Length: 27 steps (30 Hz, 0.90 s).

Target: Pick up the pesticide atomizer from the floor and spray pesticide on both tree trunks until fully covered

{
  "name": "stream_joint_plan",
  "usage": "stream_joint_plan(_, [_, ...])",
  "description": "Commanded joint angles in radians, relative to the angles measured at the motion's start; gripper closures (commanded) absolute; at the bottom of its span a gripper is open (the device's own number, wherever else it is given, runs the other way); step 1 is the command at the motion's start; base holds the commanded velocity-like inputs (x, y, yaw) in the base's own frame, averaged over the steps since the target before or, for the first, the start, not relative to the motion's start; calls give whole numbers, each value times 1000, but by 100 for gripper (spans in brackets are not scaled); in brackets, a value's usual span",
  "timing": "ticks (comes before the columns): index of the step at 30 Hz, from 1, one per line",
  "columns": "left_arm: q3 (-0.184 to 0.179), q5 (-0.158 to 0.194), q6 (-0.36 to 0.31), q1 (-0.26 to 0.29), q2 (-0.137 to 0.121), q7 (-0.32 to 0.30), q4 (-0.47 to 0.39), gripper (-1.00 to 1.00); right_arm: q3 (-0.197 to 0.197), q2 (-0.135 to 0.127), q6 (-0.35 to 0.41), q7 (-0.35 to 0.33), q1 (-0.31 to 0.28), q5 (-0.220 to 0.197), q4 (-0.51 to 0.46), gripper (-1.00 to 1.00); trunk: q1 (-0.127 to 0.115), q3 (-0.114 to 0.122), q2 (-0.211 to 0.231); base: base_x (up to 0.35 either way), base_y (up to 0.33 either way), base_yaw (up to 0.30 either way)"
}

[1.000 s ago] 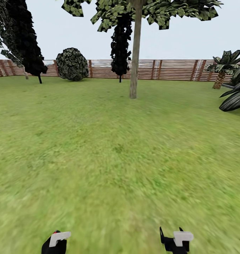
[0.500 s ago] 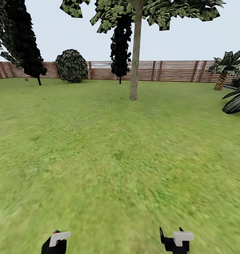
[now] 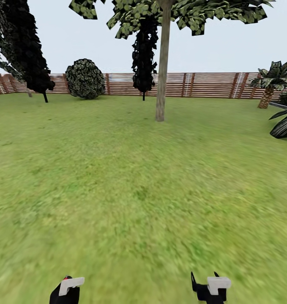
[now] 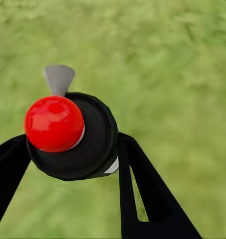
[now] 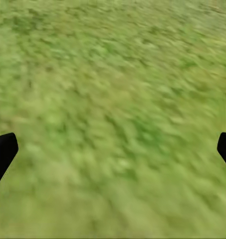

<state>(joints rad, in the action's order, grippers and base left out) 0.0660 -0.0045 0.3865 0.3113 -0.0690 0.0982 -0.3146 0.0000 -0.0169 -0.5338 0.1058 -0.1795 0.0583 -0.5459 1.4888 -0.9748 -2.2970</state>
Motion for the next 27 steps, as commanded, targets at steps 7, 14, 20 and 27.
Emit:
stream_joint_plan(7, [0, 0, 0, 0, 0, 0, 0, 100, 0, 0, 0, 0, 0, 0, 0, -100, 0, 0, 0, 339, 0, 0])
stream_joint_plan(14, [0, 0, 0, 0, 0, 0, 0, 100, 0, 0, 0, 0, 0, 0, 0, -100, 0, 0, 0, 339, 0, 0])
stream_joint_plan(20, [0, 0, -1, 0, 0, 0, 0, 100, 0, 0, 0, -1, 0, 0, 0, -100, 0, 0, 0, 339, 0, 0])
stream_joint_plan(27, [0, 0, 0, 0, 0, 0, 0, 100, 0, 0, 0, -1, 0, 0, 0, -100, 0, 0, 0, 339, 0, 0])
